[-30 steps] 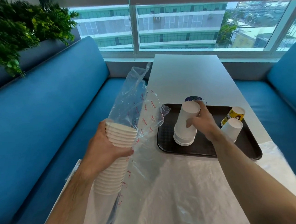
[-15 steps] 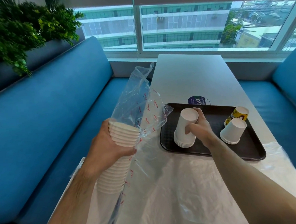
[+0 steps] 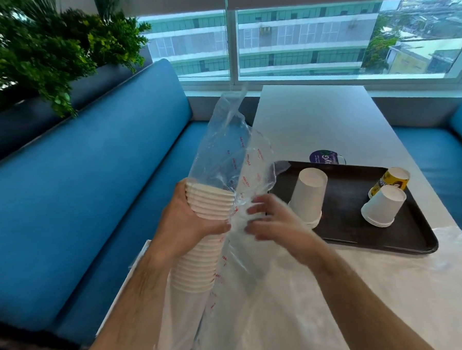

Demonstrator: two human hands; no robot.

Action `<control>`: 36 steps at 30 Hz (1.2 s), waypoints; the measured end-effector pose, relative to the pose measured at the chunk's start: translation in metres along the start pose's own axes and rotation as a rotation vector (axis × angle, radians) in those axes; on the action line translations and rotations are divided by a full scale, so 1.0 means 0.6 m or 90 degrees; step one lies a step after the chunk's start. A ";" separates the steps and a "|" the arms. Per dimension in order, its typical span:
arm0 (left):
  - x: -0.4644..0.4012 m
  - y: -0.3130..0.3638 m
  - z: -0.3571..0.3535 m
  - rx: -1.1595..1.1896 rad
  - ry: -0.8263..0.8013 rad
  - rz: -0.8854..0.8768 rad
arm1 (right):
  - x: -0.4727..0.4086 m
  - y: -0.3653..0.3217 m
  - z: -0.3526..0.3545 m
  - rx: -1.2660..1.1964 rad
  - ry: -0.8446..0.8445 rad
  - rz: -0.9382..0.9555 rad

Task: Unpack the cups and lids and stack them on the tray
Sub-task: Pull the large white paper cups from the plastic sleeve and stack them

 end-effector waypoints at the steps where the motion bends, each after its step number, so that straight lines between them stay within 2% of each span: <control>1: 0.001 0.001 0.001 0.002 0.000 -0.002 | 0.004 0.009 -0.030 -0.007 -0.066 -0.024; 4: 0.003 0.003 0.001 0.008 0.002 -0.003 | 0.004 0.023 -0.103 -0.064 -0.174 -0.020; 10: 0.010 0.003 0.006 0.011 0.009 0.017 | 0.001 0.001 -0.135 -0.169 -0.094 0.048; 16: 0.017 0.007 0.008 0.047 -0.088 0.003 | -0.006 -0.003 -0.128 -0.217 -0.076 0.005; 19: 0.024 0.006 0.000 0.055 -0.114 0.001 | -0.008 0.004 -0.133 -0.223 -0.104 -0.014; 26: 0.025 -0.015 0.010 0.079 -0.060 0.014 | 0.003 0.001 -0.134 -0.182 -0.210 -0.045; 28: 0.025 -0.015 0.014 0.086 -0.061 0.012 | 0.006 -0.011 -0.117 -0.106 -0.226 -0.057; 30: 0.026 -0.018 0.018 0.090 -0.062 0.012 | 0.003 -0.030 -0.084 0.077 -0.154 -0.018; 32: 0.028 -0.024 0.022 0.093 -0.060 0.015 | -0.002 -0.062 -0.036 0.204 0.066 0.093; 34: 0.030 -0.029 0.025 0.095 -0.061 0.023 | 0.010 -0.093 0.002 0.217 0.290 0.227; 35: 0.031 -0.031 0.025 0.097 -0.063 0.024 | 0.014 -0.105 0.004 0.236 0.319 0.280; 36: 0.032 -0.031 0.023 0.096 -0.065 0.022 | 0.012 -0.115 -0.004 0.281 0.292 0.313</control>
Point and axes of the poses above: each hand's wrist, its own x-axis away from the middle knuckle, its own z-axis out of the back of the hand, y = z × x, the point moved 7 cm from there along -x, towards the middle knuckle, and after that the axes turned 1 degree about -x, right-handed, at the moved point
